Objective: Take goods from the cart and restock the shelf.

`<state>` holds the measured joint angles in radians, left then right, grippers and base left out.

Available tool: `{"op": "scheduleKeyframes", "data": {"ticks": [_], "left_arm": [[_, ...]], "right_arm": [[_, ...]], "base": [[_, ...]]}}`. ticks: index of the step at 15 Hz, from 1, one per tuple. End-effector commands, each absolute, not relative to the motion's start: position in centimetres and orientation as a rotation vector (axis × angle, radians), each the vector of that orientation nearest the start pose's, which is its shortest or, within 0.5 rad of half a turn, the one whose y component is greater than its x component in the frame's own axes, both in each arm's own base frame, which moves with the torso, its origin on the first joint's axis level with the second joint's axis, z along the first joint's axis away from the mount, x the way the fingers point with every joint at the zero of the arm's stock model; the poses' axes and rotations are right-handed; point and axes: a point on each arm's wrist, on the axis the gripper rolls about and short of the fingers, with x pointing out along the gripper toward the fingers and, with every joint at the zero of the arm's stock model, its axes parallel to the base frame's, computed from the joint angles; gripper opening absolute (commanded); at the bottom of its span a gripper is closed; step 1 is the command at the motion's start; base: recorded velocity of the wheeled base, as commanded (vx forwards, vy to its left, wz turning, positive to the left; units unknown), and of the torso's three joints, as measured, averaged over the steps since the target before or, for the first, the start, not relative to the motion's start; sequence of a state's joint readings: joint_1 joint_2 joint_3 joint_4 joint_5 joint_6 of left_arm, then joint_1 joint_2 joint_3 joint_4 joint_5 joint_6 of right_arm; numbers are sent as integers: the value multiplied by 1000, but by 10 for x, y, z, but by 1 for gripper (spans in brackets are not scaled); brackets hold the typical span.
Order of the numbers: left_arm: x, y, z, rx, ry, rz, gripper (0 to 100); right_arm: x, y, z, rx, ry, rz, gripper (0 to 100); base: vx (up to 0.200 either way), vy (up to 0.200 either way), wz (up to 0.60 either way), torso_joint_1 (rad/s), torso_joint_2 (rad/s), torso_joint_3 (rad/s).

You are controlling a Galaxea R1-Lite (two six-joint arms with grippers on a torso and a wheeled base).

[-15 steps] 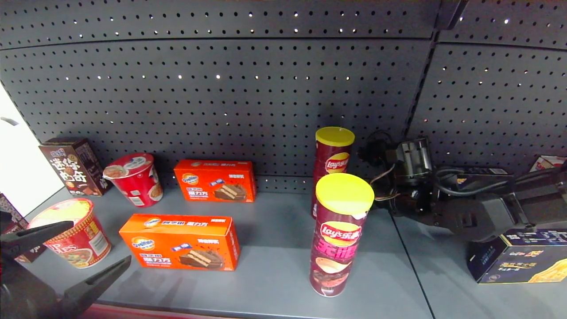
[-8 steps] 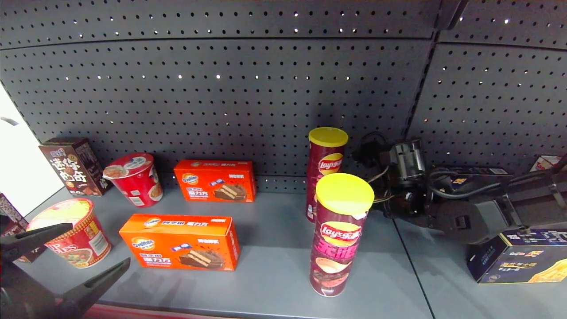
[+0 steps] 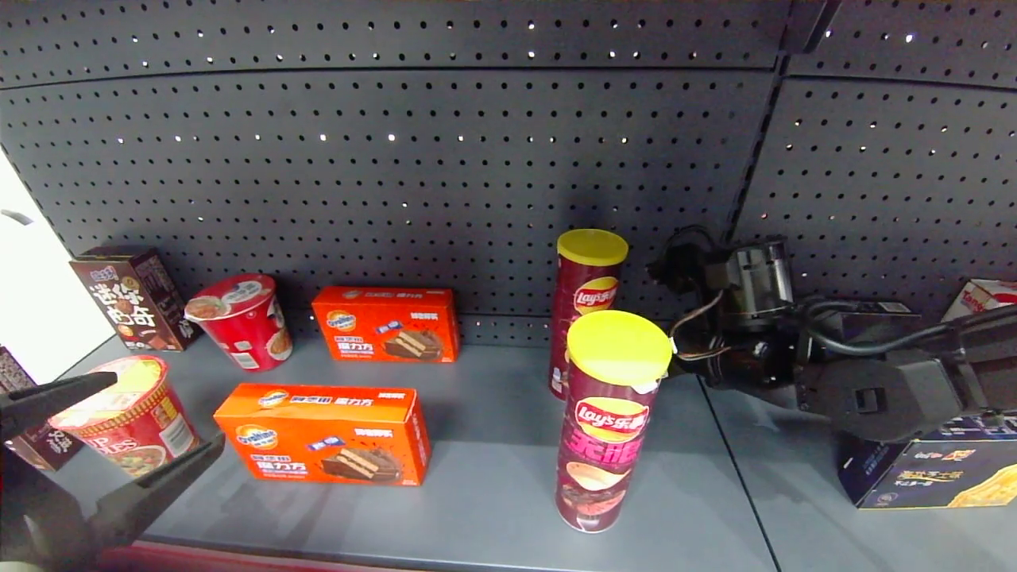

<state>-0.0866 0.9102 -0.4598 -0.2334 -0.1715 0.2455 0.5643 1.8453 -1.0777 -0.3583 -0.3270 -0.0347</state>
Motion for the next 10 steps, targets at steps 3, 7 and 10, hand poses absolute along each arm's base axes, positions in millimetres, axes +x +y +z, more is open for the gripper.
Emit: {"op": "scheduleKeyframes", "data": {"ticks": [3, 7, 10], "left_arm": [[125, -16, 226, 243, 164, -290, 100], [150, -26, 242, 254, 155, -339, 100], [140, -24, 236, 250, 157, -326, 100]], "right_arm": [[271, 160, 215, -172, 287, 233, 100], [234, 137, 243, -129, 201, 254, 100], [194, 111, 272, -77, 88, 248, 100]], "base": [[0, 0, 0, 0, 0, 0], [0, 0, 0, 0, 0, 0], [0, 0, 0, 0, 0, 0]]}}
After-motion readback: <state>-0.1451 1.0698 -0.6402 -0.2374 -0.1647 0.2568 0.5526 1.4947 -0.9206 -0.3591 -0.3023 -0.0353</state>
